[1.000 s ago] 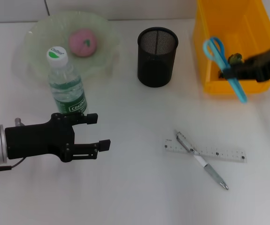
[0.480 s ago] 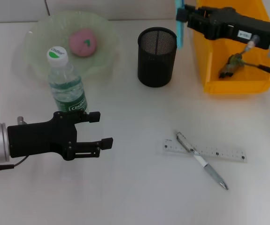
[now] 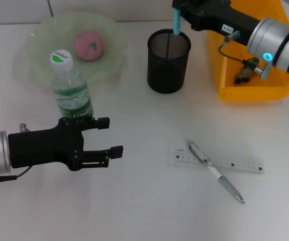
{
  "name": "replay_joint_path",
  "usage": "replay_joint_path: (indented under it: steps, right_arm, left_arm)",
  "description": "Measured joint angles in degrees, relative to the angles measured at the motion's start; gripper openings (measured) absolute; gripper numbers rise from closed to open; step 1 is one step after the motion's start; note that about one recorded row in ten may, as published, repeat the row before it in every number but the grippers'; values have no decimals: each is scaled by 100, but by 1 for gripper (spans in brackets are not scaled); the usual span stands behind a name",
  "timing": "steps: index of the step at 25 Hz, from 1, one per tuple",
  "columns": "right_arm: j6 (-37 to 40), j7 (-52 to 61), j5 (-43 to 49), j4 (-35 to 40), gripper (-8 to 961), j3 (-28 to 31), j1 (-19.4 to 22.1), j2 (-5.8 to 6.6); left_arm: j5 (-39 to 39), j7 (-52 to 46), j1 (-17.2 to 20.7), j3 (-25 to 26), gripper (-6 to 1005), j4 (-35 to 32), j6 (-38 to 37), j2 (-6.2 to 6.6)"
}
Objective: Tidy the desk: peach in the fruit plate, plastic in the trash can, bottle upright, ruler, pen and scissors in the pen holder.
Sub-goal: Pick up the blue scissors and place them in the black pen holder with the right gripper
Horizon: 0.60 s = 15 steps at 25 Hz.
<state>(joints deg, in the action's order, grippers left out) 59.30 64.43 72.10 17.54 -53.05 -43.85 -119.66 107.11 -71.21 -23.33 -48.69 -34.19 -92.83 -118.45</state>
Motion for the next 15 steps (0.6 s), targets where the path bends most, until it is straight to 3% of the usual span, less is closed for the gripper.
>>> replay_joint_path:
  steps: [9,15]
  right_arm:
    - [-295,-96,-31,-171,278,-146,-85,-7]
    - [-219,-61,-37,-162,502,-145,0,-7]
  left_arm:
    - [-32,41,29,1,844,0,2,14]
    - [-33,53,0,8,844,1,28,15]
